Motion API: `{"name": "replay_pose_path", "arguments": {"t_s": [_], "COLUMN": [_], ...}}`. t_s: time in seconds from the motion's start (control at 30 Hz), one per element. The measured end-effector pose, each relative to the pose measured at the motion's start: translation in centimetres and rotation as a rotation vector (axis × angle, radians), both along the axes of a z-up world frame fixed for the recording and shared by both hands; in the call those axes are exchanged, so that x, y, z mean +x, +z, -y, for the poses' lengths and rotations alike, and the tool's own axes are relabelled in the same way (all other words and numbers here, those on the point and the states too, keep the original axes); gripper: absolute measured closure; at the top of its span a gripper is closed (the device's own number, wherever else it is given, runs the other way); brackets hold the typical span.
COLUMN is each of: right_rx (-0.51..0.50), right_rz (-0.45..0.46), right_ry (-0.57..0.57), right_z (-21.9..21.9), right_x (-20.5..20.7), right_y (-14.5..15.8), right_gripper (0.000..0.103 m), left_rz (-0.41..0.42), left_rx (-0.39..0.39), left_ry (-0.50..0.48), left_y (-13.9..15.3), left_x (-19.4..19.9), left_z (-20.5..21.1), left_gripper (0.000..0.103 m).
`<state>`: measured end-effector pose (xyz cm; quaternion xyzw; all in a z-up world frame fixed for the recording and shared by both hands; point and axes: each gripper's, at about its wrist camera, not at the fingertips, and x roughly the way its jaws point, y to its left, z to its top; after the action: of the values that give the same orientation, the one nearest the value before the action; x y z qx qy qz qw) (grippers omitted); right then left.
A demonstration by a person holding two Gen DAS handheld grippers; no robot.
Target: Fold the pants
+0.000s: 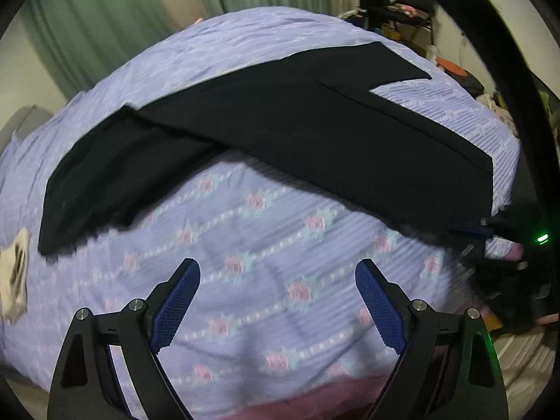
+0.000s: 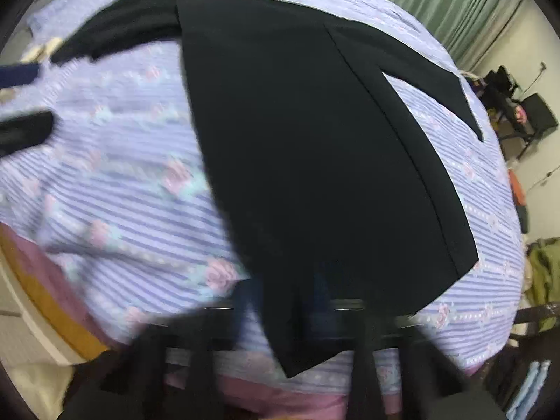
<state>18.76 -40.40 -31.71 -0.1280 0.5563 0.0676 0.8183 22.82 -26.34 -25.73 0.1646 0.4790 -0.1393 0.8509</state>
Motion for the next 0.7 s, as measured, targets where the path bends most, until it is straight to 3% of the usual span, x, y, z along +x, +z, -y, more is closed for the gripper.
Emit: {"name": "replay_pose_path", "arguments": {"t_s": [0.13,0.23,0.37,0.5,0.57,0.6,0.63,0.7], "right_rx": [0.01,0.013,0.004,-0.011,-0.012,-0.015,-0.016,-0.005], "right_rz": [0.092,0.133,0.185,0.215,0.229,0.236,0.245,0.259], "right_ry": [-0.073,-0.113,-0.129,-0.125,-0.134,-0.142,-0.155,-0.175], "right_z": [1.8,3.4,4.6,5.4,6.1,6.5,6.9,8.2], "right_x": [0.9,2.1,3.6,5.4,6.4,7.0,7.6,9.0], "right_y": [5.1,8.1,10.9,12.1,12.4,12.6,12.9,13.4], "right_gripper": [0.1,0.1,0.1,0.101,0.101,0.101,0.101,0.102], "left_rz": [0.084,0.159,0.231,0.245,0.198,0.154,0.108,0.061], "left_rx": [0.039,0.07,0.122,0.164,0.154,0.147,0.135,0.095], "left_ry": [-0.143,-0.325,-0.523,-0.671,-0.729,-0.743,-0.746,-0.727], "left_y": [0.6,1.0,0.5,-0.5,-0.8,-0.8,-0.8,0.2], "left_x": [2.1,4.7,8.3,11.6,13.1,14.1,14.8,16.9], "left_z": [1.5,3.3,6.1,9.1,10.3,11.0,11.4,12.3], "left_gripper": [0.012,0.011,0.01,0.01,0.037,0.072,0.092,0.092]}}
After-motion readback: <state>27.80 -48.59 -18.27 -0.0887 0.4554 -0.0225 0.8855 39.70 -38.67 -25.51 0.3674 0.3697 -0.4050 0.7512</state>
